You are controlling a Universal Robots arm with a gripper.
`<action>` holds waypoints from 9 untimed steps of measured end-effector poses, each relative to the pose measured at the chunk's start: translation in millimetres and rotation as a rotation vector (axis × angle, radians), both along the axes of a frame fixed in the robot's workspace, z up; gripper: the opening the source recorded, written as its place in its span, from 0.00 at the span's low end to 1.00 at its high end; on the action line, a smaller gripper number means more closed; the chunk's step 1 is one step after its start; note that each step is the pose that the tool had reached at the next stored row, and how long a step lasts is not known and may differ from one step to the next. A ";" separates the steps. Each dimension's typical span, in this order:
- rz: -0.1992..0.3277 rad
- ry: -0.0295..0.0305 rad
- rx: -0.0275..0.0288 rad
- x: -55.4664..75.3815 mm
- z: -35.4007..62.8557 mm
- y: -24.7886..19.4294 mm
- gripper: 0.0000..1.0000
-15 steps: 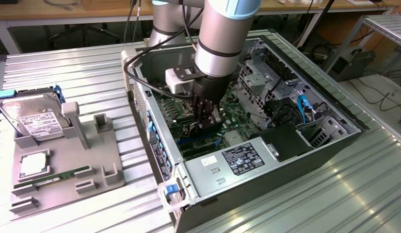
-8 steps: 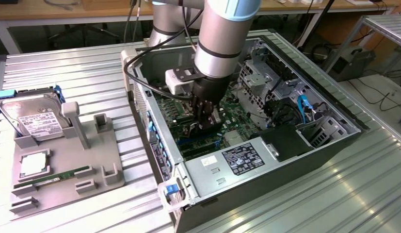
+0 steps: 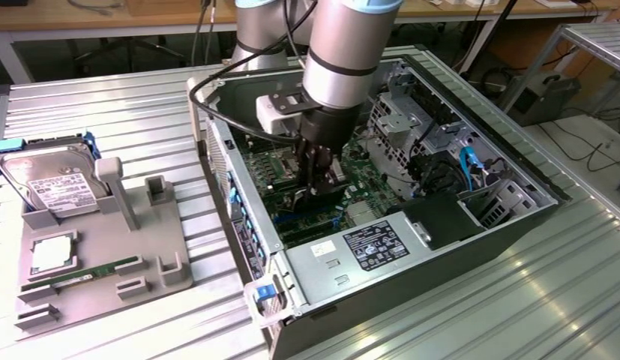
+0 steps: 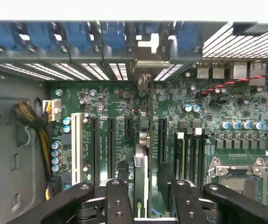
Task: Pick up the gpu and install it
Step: 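Insert the gpu into the slot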
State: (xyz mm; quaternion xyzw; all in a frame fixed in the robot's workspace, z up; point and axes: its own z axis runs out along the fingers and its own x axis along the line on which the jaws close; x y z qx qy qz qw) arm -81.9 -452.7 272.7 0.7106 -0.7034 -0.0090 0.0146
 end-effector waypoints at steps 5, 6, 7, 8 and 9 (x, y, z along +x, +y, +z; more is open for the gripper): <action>0.000 0.0000 -0.0015 -1.1 8.6 1.4 0.38; 0.000 -0.0001 -0.0037 -1.5 8.7 2.8 0.32; 0.000 0.0000 -0.0087 -1.9 8.8 5.1 0.25; 0.000 0.0000 -0.0121 -2.4 8.8 6.6 0.25; 0.000 0.0000 -0.0161 -2.9 8.7 8.2 0.19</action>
